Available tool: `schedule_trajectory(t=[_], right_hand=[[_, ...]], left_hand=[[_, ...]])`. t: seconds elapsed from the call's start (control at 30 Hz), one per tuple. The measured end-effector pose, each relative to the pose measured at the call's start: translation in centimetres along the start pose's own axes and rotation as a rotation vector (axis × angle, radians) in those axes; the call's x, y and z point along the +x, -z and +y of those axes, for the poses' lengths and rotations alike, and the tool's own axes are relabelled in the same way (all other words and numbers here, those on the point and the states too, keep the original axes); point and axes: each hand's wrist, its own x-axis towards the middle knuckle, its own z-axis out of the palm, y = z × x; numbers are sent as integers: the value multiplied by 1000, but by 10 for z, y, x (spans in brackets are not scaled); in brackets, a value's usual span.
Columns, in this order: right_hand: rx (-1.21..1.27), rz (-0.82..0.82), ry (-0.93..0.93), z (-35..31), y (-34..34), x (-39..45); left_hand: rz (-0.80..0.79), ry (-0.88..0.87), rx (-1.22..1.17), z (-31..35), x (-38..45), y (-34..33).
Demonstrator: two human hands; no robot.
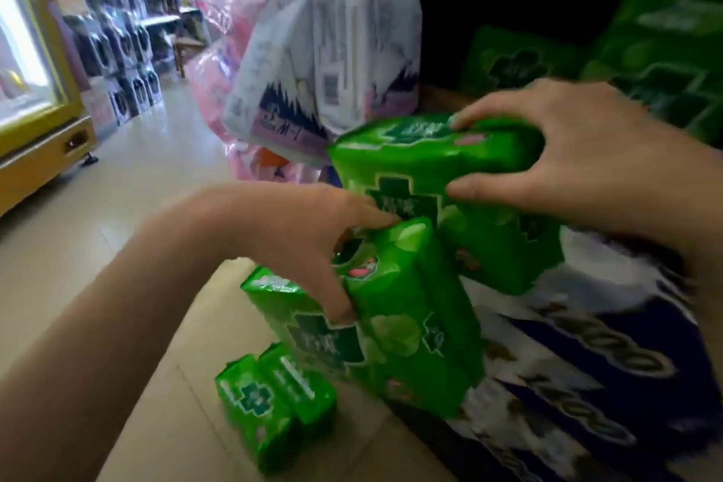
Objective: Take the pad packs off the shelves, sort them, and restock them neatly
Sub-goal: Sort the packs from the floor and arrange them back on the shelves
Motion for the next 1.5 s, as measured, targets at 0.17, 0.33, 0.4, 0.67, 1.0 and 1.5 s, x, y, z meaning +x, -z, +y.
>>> schedule_trajectory(t=[0.17,0.33,0.4,0.67,1.0,1.5], right_hand=[[83,249,-79,33,90,-22],[102,500,-206,72,111,7],[30,511,-218,87,103,48],[-226,183,-191,121,33,165],[-470,252,-128,134,18,126],[281,731,79,145,61,73]], left_hand=[[197,-213,-13,55,-9,79],[323,-228,162,82,2,114],[322,-195,178,82,7,118],[334,-141,61,65,13,126],[381,-163,-153,67,25,144],[864,-280,295,123,135,182]])
